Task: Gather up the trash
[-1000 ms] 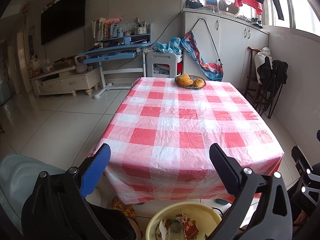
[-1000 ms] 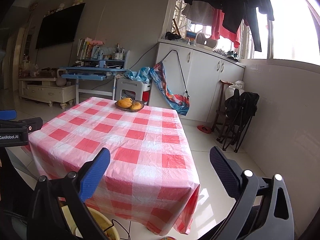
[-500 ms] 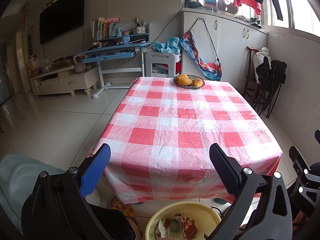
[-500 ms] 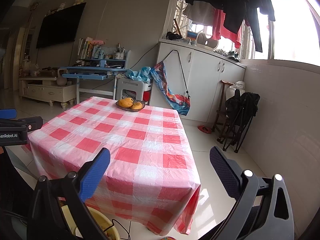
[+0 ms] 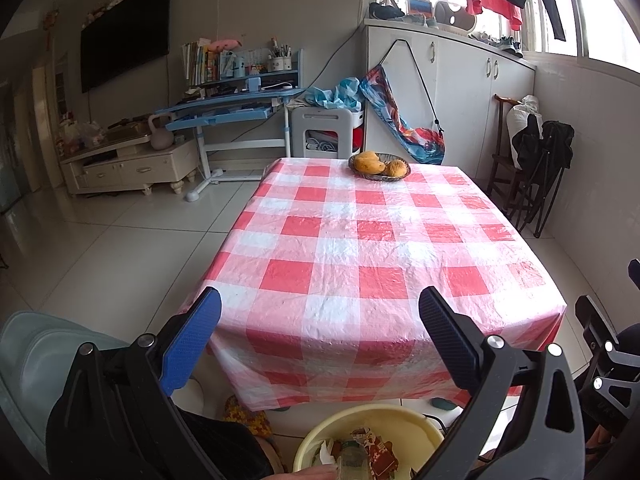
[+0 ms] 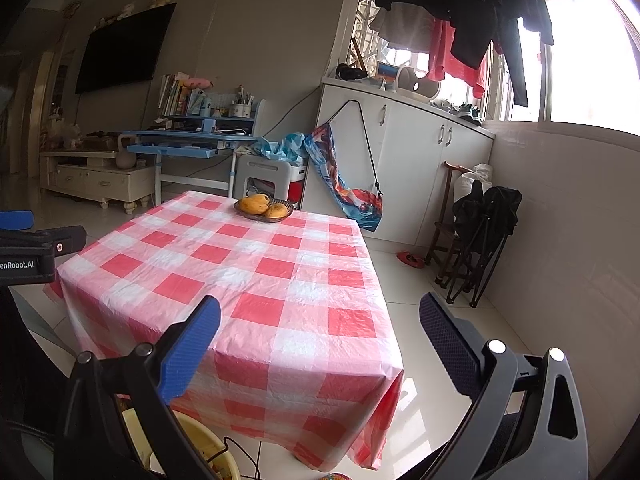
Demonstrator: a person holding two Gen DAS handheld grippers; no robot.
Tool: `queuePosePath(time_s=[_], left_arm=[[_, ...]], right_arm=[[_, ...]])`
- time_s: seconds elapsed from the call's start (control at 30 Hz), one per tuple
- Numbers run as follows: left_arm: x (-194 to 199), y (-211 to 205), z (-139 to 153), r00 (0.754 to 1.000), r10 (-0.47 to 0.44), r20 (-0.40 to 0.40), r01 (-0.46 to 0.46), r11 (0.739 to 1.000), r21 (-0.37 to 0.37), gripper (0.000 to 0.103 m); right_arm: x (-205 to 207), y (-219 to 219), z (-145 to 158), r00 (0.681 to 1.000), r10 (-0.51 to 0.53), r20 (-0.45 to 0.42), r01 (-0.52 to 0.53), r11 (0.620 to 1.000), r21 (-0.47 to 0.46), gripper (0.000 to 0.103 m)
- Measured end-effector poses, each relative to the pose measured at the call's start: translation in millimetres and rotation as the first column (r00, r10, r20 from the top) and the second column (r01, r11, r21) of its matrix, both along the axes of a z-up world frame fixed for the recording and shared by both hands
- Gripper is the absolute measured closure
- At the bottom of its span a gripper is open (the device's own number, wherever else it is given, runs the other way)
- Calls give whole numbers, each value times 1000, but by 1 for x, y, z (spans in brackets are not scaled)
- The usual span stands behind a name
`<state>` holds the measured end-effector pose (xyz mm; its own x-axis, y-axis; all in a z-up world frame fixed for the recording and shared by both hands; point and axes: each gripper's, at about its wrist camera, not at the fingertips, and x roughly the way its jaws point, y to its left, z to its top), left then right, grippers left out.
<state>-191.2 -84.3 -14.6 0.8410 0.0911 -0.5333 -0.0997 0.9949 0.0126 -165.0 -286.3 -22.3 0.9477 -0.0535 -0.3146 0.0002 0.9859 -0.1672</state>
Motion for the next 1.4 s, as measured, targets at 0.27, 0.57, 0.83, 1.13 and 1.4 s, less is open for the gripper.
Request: queuePosePath(time_s=[0.27,0.57,0.83,1.13,1.4], left_arm=[[0,2,1,1000,3,-1,-3,1000,4,7],[0,7,0,1000,8,-3,-8,1000,11,7],[-1,9,-1,1000,7,-5,-7,1000,15,7],[-2,8,-1,1000,6,-5,-6,1000,17,7],[-2,8,-1,1000,6,-5,-6,1000,18,7]], right_arm=[[1,0,0,1000,13,-2,-13,1000,-12,8],[0,1,-1,1000,16,-3,-16,1000,-15,8],[1,1,-2,1000,21,-6,-21,1000,-19,8],[1,1,-3,999,31,-7,-31,999,-27,8],[1,1,-3,999,32,-6,-32,999,-27,8]])
